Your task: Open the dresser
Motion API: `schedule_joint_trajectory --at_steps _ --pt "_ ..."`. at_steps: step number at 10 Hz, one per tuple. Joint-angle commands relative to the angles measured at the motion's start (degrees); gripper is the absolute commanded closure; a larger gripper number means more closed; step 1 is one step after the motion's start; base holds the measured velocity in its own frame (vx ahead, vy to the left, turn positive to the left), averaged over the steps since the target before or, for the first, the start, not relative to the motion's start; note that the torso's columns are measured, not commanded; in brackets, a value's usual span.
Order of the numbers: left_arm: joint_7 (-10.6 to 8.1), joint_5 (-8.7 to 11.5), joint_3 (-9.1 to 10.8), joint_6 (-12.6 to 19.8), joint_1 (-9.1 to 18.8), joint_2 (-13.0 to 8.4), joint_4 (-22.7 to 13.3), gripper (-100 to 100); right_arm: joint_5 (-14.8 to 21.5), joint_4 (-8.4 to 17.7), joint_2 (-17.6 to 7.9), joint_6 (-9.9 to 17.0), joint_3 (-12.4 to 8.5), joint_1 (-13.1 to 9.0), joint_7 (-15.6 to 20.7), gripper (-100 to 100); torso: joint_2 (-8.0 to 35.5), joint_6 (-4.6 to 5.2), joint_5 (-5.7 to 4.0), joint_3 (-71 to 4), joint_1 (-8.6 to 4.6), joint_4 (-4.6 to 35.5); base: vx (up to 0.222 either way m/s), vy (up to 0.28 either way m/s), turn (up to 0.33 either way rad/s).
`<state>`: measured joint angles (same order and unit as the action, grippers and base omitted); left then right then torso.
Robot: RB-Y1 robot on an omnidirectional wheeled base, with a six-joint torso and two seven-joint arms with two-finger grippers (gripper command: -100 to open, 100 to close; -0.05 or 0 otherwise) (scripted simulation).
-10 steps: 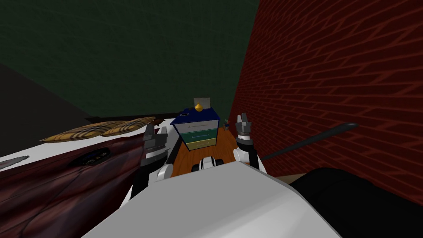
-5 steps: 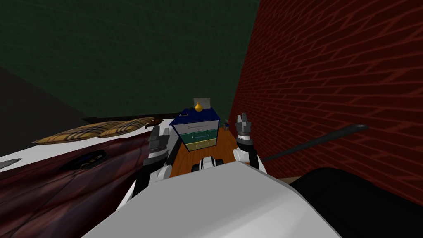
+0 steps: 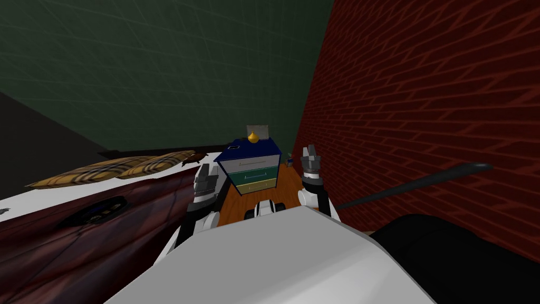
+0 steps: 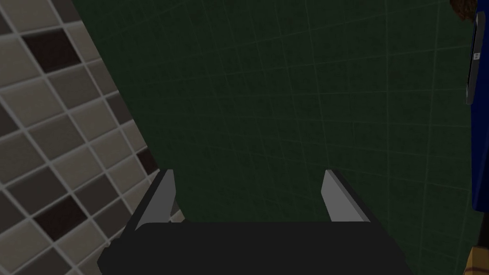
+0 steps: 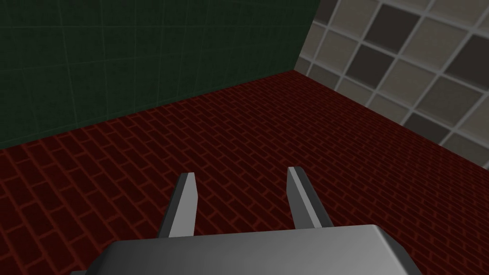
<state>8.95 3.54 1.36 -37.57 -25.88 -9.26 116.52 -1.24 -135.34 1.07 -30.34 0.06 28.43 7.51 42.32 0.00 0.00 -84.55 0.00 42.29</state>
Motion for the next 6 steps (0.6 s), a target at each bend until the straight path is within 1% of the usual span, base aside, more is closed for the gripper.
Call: schedule_joint_trajectory --at_steps 1,2,3,6 --pt "0.16 -0.45 0.27 -2.72 0.94 -0.96 -4.28 -100 0.00 0.00 0.00 0.00 0.00 0.00 0.00 0 0.00 0.00 0.00 0.01 0.01 0.01 0.054 -0.001 -0.009" --pt "0.27 -0.70 0.34 -4.06 1.32 -1.31 -5.88 -100 0.00 0.00 0.00 0.00 0.00 0.00 0.00 0 -0.04 0.00 0.00 -0.02 0.00 -0.01 0.065 0.005 -0.007" --pt "0.27 -0.70 0.34 -4.06 1.32 -1.31 -6.45 -100 0.00 0.00 0.00 0.00 0.00 0.00 0.00 0 -0.09 0.00 0.00 -0.05 0.01 -0.02 0.048 0.004 -0.003" --pt "0.62 -1.51 0.57 -8.31 2.56 -2.18 -12.28 -100 0.00 0.00 0.00 0.00 0.00 0.00 0.00 0 -0.04 0.00 -0.01 -0.02 -0.02 -0.01 0.058 0.000 -0.008"
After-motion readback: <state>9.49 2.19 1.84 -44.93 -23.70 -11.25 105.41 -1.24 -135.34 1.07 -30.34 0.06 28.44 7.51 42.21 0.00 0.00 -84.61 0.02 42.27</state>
